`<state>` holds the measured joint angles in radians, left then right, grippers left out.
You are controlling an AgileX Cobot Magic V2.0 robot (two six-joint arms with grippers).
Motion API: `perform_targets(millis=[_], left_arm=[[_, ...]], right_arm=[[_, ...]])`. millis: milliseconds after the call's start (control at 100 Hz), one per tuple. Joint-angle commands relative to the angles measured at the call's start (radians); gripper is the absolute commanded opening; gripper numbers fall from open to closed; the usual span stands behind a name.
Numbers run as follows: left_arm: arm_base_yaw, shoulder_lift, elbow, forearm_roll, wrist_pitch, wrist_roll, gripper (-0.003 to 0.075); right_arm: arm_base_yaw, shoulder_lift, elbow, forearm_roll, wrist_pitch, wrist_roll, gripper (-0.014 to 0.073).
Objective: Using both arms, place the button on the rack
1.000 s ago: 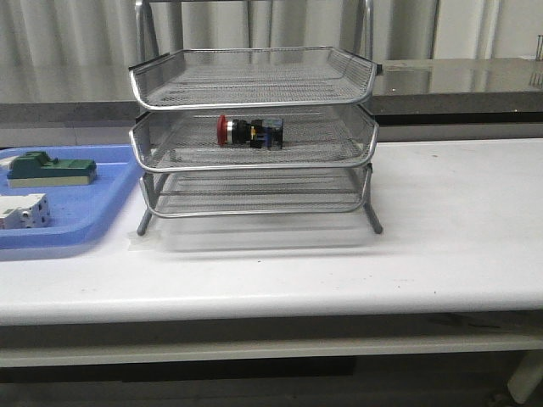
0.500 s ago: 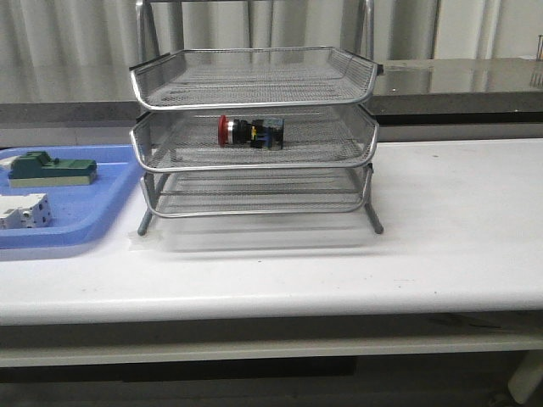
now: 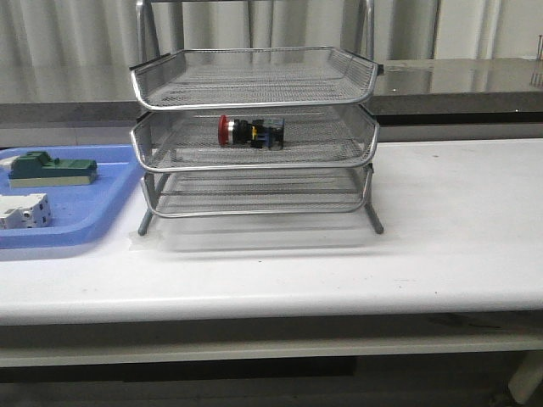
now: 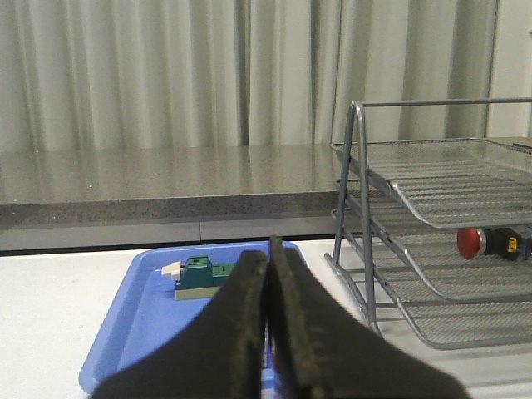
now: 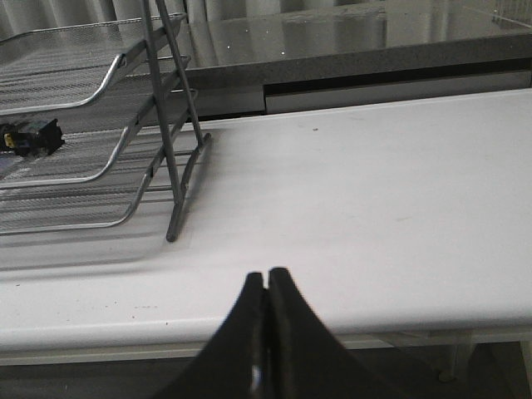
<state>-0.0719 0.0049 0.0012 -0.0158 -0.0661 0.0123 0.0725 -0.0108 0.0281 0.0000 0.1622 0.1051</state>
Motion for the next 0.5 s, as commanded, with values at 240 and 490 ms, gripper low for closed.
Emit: perform_targets(millis=[240,490], left_arm=[[-0.001,-0.045,0.046,0.069,0.005,-0.089,0.0004],[-0.001,-0.045,0.046,0.069,0.005,-0.089,0.0004]], right_arm=[[-0.004,-0.020,-0.017,0.000,-0.088,-0.010,-0.0067],[-0.004,-0.020,-0.017,0.000,-0.088,-0.010,-0.0067]])
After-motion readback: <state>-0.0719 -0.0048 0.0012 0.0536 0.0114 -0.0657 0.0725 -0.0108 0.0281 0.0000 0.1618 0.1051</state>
